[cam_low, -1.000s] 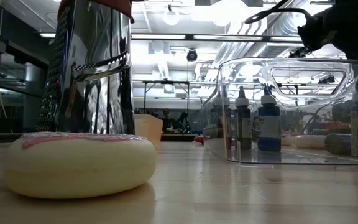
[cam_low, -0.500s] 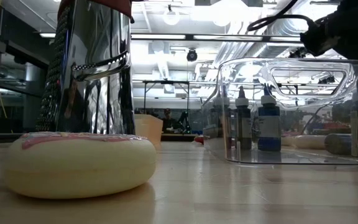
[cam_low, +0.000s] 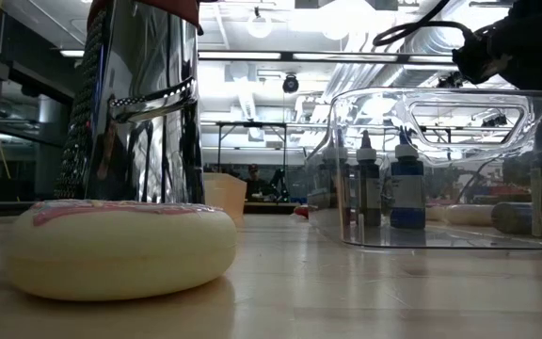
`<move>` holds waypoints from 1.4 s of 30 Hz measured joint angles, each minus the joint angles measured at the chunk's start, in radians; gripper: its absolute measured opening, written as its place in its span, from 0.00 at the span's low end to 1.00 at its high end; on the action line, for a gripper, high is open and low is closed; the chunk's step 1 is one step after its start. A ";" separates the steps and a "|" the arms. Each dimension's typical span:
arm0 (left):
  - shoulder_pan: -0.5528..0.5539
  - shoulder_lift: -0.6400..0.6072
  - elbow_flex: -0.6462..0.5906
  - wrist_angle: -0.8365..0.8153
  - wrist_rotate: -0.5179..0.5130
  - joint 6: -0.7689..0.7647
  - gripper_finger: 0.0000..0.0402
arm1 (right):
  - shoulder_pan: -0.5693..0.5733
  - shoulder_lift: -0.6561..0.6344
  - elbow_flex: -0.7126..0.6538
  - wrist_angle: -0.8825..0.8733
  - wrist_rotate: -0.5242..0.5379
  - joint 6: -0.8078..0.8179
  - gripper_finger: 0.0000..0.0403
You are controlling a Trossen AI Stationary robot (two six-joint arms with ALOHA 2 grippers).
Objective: Pick & Place Food Item
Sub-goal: Put the bottom blue food coloring bottle into the transparent bin
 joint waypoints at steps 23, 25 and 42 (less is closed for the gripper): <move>0.000 0.000 0.000 0.000 0.000 0.000 0.58 | -0.006 0.000 0.000 0.000 -0.004 0.001 0.28; 0.000 0.000 0.000 0.000 0.000 0.000 0.58 | -0.006 0.000 0.000 0.000 -0.005 0.001 0.28; 0.000 0.000 0.000 0.000 0.000 0.000 0.58 | -0.005 -0.045 0.049 -0.094 -0.051 -0.025 0.27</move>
